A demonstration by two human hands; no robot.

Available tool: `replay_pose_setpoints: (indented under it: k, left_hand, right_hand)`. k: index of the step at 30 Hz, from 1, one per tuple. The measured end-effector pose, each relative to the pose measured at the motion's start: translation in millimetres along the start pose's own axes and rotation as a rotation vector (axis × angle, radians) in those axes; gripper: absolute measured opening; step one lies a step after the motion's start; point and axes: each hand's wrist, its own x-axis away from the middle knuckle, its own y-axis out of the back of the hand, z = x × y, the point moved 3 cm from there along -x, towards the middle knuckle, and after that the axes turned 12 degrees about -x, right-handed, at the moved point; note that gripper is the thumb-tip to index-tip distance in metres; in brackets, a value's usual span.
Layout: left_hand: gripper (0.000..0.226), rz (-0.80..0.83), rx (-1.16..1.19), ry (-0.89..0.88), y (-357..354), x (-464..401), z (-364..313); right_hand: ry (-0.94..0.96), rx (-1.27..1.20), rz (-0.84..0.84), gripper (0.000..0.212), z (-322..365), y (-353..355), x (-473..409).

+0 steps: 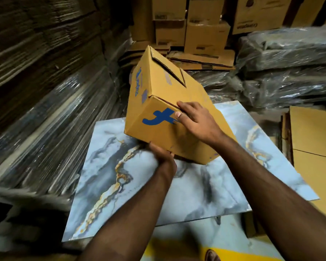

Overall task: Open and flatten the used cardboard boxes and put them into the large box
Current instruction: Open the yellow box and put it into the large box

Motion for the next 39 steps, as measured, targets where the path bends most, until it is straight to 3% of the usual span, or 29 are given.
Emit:
replay_pose_setpoints:
  k: [5, 8, 13, 16, 19, 23, 27, 29, 31, 34, 37, 39]
  left_hand:
    - [0.082, 0.154, 0.163, 0.264, -7, 36, 24]
    - [0.087, 0.197, 0.122, 0.373, -5, 42, 40]
    - [0.091, 0.195, 0.029, 0.484, -5, 42, 49]
    - [0.081, 0.179, -0.021, 0.485, -8, 36, 45]
    - [0.072, 0.185, -0.234, 0.445, -12, 32, 37]
    - [0.051, 0.251, -0.471, 0.458, -10, 21, 20]
    - [0.052, 0.427, -0.734, 0.434, -6, 30, -1]
    - [0.045, 0.468, -0.832, 0.384, -6, 32, -13]
    - [0.023, 0.448, -0.893, 0.254, -10, 31, -28]
    - [0.02, 0.347, -1.0, -0.149, -21, 18, -55]
    - [0.014, 0.284, -1.223, -0.483, -41, 8, -74]
    - [0.026, 0.208, -1.472, -0.512, -53, -3, -72]
  right_hand:
    - [0.067, 0.221, 0.098, 0.064, 7, -11, -4]
    - [-0.004, 0.28, 0.162, 0.048, -5, -27, -6]
    - [-0.196, 0.32, 0.082, 0.038, -43, -34, 5]
    - [-0.283, -0.118, 0.209, 0.038, -76, -41, 22]
    - [-0.364, -0.575, 0.071, 0.032, -96, -34, 36]
    - [-0.426, -0.812, -0.069, 0.043, -98, -27, 33]
    - [-0.423, -0.902, -0.14, 0.045, -97, -28, 35]
    - [-0.44, -0.948, -0.224, 0.041, -95, -30, 36]
    - [-0.478, -1.052, -0.421, 0.033, -95, -27, 35]
    - [-0.524, -1.151, -0.654, 0.023, -100, -20, 32]
    - [-0.541, -1.069, -0.691, 0.023, -103, -12, 32]
    - [-0.557, -0.984, -0.687, 0.023, -108, -2, 31]
